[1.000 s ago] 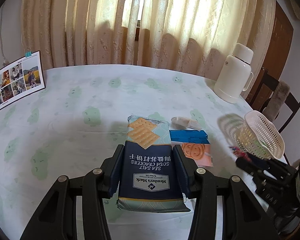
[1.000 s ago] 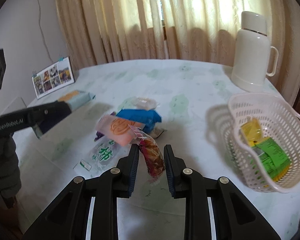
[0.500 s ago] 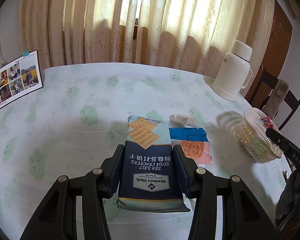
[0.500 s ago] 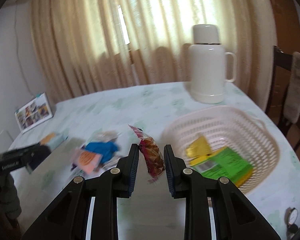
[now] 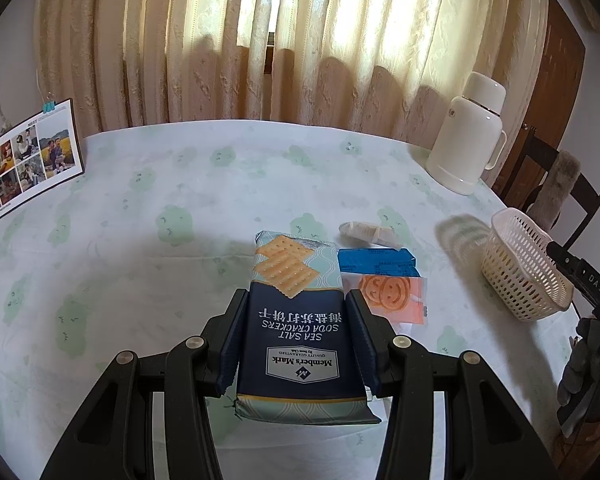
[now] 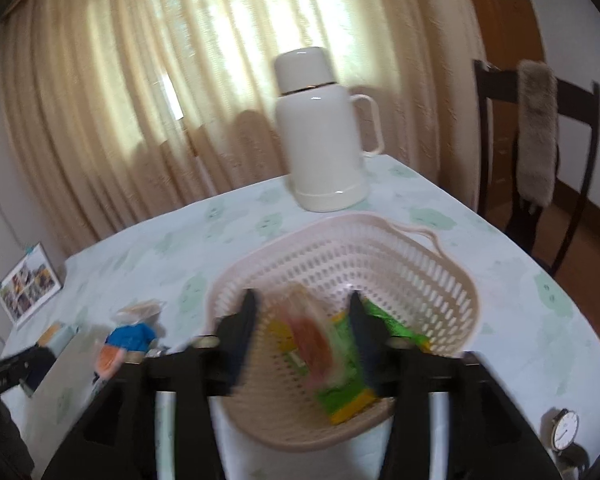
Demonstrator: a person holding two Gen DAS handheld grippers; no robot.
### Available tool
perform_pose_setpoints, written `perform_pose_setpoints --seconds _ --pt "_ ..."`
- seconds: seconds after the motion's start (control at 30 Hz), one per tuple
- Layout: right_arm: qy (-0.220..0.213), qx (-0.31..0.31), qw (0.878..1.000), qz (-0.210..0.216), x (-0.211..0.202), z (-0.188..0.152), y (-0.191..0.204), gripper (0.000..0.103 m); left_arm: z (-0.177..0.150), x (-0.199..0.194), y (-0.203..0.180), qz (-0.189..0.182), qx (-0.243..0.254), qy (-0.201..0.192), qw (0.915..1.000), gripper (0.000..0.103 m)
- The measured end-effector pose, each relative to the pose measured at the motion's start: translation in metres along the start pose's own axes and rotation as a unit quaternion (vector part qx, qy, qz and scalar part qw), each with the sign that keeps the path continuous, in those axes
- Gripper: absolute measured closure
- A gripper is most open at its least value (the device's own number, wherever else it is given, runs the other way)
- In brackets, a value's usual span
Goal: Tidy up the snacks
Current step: 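Carry the candy stick into the basket and open the right gripper while the left holds the crackers, then carry the cracker pack into the basket and open the left gripper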
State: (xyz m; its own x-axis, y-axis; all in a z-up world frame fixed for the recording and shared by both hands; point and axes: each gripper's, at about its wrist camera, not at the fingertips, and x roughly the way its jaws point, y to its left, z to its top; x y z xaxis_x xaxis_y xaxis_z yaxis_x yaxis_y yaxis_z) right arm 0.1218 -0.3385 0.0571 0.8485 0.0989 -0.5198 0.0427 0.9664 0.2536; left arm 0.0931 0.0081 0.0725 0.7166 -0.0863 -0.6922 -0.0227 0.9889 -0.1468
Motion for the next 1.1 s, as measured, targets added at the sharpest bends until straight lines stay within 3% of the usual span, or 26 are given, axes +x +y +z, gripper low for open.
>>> perform_pose_setpoints --seconds 0.2,0.37,0.6,0.83,1.1 --pt "-0.029 0.030 0.998 -0.039 -0.004 -0.002 -0.019 0.039 0.000 0.006 -0.001 0.006 0.001 0.007 1.0000 0.058" --pt "-0.073 0.020 0.994 -0.079 -0.016 -0.004 -0.020 0.039 0.001 0.011 -0.005 -0.003 0.000 0.019 0.9998 0.058" --pt "-0.098 0.002 0.991 -0.088 -0.024 -0.004 -0.013 0.039 0.009 0.007 -0.025 -0.013 0.018 0.021 0.9995 0.058" --pt "-0.107 0.028 0.991 -0.075 -0.034 -0.002 -0.024 0.038 0.024 -0.002 -0.076 -0.036 0.072 0.008 0.9967 0.058" --pt "-0.120 0.070 0.988 -0.064 -0.045 -0.002 -0.038 0.037 0.037 -0.002 -0.148 -0.089 0.126 -0.008 0.9880 0.058"
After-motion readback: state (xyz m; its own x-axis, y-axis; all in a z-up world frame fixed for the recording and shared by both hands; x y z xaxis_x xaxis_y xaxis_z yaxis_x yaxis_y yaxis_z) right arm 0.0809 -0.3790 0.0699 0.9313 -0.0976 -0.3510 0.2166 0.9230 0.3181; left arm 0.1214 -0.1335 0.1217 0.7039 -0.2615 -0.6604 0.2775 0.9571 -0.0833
